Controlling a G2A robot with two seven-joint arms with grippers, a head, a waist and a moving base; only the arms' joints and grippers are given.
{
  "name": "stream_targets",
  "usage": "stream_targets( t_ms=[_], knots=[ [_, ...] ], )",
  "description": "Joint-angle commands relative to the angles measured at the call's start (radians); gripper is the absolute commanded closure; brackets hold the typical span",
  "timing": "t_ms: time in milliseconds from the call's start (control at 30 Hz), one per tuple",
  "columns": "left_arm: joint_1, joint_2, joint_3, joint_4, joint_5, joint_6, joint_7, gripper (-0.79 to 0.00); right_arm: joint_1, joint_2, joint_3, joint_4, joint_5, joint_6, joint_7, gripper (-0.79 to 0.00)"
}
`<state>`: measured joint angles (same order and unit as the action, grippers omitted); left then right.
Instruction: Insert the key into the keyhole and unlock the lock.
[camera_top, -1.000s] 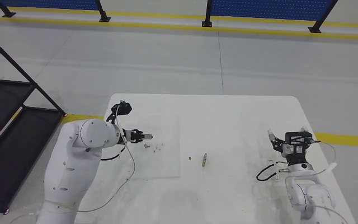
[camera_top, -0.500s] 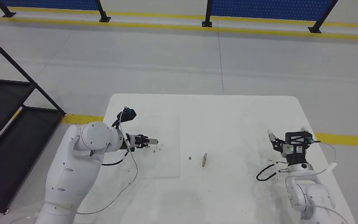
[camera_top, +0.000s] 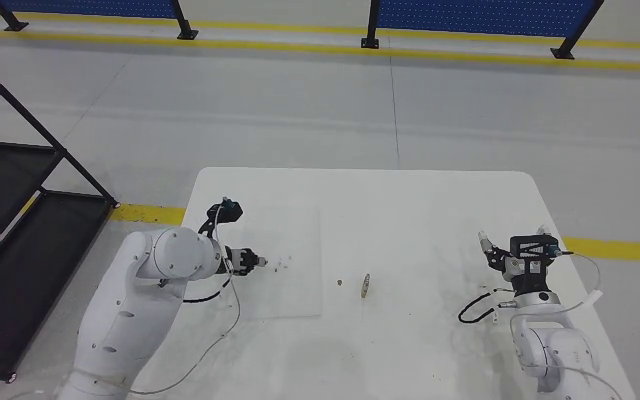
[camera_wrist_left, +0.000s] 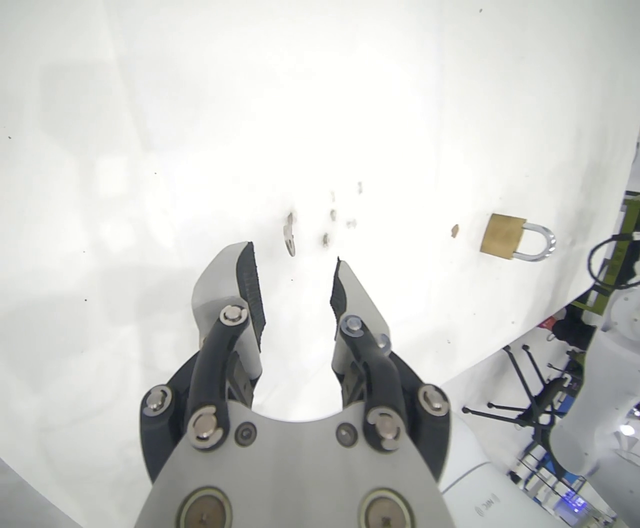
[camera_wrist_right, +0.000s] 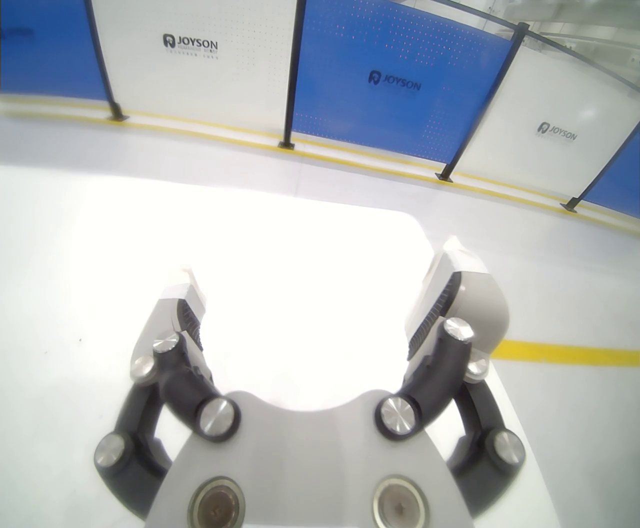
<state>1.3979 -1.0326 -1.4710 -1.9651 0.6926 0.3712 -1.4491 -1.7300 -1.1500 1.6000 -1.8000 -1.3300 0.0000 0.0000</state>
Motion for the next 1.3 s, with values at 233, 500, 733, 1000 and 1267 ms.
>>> stream_targets(
  t_ms=[233, 500, 733, 1000, 1267],
  knots=[
    [-0.010, 0.013, 0.032, 0.011, 0.005, 0.019, 0.019, -0.311, 0.000, 0.000, 0.000, 0.000, 0.000, 0.000, 0.000, -0.785],
    [-0.039, 0.021, 0.069, 0.046, 0.005, 0.039, 0.039, -0.296, 0.000, 0.000, 0.000, 0.000, 0.000, 0.000, 0.000, -0.785],
    [-0.052, 0.029, 0.086, 0.056, -0.012, 0.047, 0.047, -0.234, 0.000, 0.000, 0.000, 0.000, 0.000, 0.000, 0.000, -0.785],
    [-0.062, 0.041, 0.100, 0.066, -0.021, 0.057, 0.058, -0.188, 0.000, 0.000, 0.000, 0.000, 0.000, 0.000, 0.000, -0.785],
    [-0.074, 0.051, 0.122, 0.085, -0.040, 0.072, 0.073, -0.169, 0.000, 0.000, 0.000, 0.000, 0.000, 0.000, 0.000, -0.785]
  ],
)
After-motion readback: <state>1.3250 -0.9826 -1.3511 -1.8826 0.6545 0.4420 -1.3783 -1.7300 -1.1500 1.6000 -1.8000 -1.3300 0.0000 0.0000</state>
